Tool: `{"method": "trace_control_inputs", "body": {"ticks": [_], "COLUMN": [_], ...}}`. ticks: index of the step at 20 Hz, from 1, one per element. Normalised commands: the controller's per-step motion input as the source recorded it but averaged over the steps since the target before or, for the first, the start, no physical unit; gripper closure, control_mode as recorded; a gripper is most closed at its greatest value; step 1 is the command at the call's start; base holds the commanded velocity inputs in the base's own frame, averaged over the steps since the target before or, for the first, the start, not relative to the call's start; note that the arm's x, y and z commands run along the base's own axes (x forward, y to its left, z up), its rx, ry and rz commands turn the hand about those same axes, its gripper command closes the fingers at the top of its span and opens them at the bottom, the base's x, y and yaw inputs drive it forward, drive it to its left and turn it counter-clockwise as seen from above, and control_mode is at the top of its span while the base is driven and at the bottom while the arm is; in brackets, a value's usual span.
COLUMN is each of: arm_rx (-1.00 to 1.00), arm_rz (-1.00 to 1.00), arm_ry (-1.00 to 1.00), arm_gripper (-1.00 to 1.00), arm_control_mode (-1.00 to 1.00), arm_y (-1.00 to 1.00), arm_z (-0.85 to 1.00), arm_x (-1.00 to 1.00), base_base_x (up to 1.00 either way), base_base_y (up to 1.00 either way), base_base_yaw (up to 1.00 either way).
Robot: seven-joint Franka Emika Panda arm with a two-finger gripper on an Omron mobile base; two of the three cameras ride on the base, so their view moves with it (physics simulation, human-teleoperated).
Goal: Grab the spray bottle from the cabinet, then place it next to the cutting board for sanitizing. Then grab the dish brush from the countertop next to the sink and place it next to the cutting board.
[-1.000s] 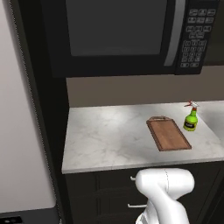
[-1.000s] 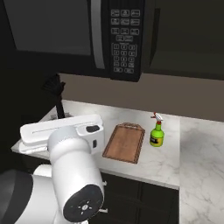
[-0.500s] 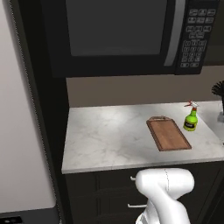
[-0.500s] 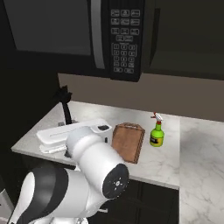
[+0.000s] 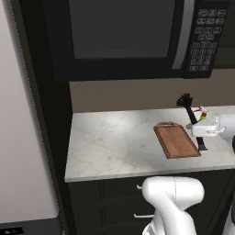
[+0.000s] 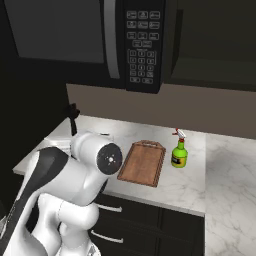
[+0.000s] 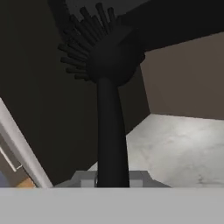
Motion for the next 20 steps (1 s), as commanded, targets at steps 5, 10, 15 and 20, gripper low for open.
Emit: {"method": "trace_control_inputs", "body": {"ticks": [5, 10, 15, 20], "arm_rx": [-0.06, -0.06, -0.09, -0.22], "arm_rz": [-0.1, -0.12, -0.14, -0.18], "arm_ry": [0.18, 0.16, 0.17, 0.43], "arm_gripper": [1.0, 1.0, 1.0, 1.0], "arm_control_mode": [-1.0, -1.0, -1.0, -1.0], "arm_y": [0.47, 0.18, 0.0, -0.03], "arm_z": [-0.57, -0.48, -0.6, -0.79], "arm_x": [0.8, 0.79, 0.64, 0.43], "base_base_x": [0.0, 0.0, 0.0, 0.0], "base_base_y": [0.0, 0.0, 0.0, 0.0], "base_base_yaw": [0.0, 0.0, 0.0, 0.0]}}
